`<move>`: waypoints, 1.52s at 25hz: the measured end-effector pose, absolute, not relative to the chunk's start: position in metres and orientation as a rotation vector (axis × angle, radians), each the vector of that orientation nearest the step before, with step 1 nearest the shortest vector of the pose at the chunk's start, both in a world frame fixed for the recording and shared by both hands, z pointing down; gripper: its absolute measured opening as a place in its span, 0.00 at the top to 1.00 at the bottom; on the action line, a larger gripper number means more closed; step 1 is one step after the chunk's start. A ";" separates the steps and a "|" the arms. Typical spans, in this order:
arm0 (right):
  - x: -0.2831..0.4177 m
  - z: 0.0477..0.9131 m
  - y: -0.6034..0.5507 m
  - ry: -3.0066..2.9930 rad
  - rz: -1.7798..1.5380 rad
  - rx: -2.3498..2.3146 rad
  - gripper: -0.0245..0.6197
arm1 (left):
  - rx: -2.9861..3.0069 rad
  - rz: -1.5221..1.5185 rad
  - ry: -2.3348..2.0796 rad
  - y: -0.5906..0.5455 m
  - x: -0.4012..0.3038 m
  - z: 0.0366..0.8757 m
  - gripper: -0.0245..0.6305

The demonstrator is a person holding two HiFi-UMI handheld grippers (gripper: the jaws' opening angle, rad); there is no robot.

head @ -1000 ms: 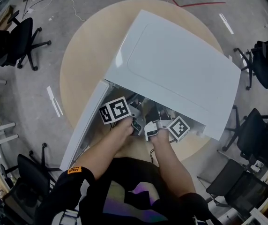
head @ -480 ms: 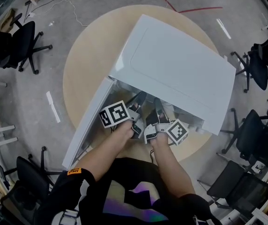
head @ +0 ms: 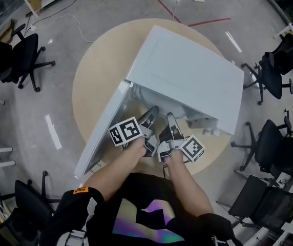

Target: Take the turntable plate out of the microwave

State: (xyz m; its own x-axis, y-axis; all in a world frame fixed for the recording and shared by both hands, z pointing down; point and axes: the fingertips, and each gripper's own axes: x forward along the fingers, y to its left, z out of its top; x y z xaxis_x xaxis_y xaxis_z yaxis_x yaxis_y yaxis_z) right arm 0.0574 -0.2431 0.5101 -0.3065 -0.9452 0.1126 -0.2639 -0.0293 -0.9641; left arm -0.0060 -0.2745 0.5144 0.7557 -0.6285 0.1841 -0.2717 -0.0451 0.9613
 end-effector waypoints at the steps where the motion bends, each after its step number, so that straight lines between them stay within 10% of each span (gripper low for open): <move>1: 0.054 0.503 -0.238 1.618 -1.360 -1.271 0.85 | 1.638 -0.336 -0.727 -0.269 -0.008 0.511 0.80; 38: 0.042 0.516 0.004 1.923 -1.495 -1.097 0.83 | 1.582 -0.438 -0.942 -0.010 -0.027 0.516 0.79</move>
